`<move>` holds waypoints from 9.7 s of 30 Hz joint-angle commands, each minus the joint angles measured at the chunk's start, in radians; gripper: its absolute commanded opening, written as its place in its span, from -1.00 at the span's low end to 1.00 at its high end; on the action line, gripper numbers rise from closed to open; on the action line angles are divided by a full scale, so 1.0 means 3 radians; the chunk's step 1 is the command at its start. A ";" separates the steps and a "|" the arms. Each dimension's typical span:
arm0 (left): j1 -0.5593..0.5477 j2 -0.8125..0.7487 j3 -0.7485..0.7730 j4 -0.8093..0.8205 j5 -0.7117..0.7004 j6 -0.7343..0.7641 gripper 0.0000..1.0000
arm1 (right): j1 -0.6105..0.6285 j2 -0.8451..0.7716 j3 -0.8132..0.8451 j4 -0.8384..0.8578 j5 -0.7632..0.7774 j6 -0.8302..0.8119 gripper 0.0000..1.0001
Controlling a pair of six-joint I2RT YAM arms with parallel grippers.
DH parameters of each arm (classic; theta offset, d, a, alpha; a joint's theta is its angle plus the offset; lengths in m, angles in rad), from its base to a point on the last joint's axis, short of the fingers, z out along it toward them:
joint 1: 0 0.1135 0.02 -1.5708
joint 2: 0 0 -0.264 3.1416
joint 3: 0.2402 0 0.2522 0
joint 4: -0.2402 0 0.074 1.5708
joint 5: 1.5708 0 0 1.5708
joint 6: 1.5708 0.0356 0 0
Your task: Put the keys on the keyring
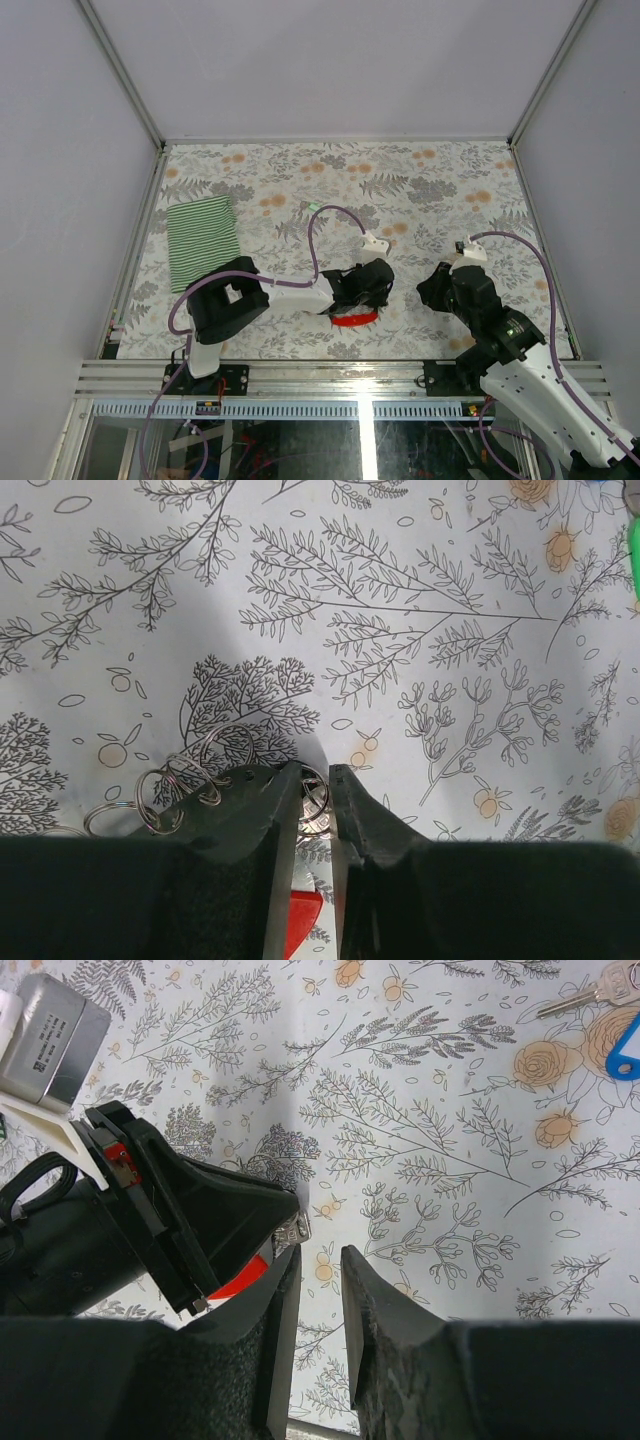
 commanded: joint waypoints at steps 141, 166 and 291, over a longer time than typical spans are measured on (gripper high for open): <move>0.0594 -0.0213 0.0088 -0.0011 0.1689 0.3520 -0.60 | -0.0016 -0.0012 0.0180 -0.0086 -0.0101 0.0049 -0.38; 0.0593 -0.0044 0.0173 -0.0082 0.1799 0.3498 -0.37 | -0.0017 -0.0065 0.0147 -0.0107 -0.0104 0.0070 -0.37; 0.0591 -0.2530 0.0573 -0.1304 0.3998 0.3393 -1.00 | -0.0017 0.0466 0.0907 0.1425 -0.3906 -0.1630 0.16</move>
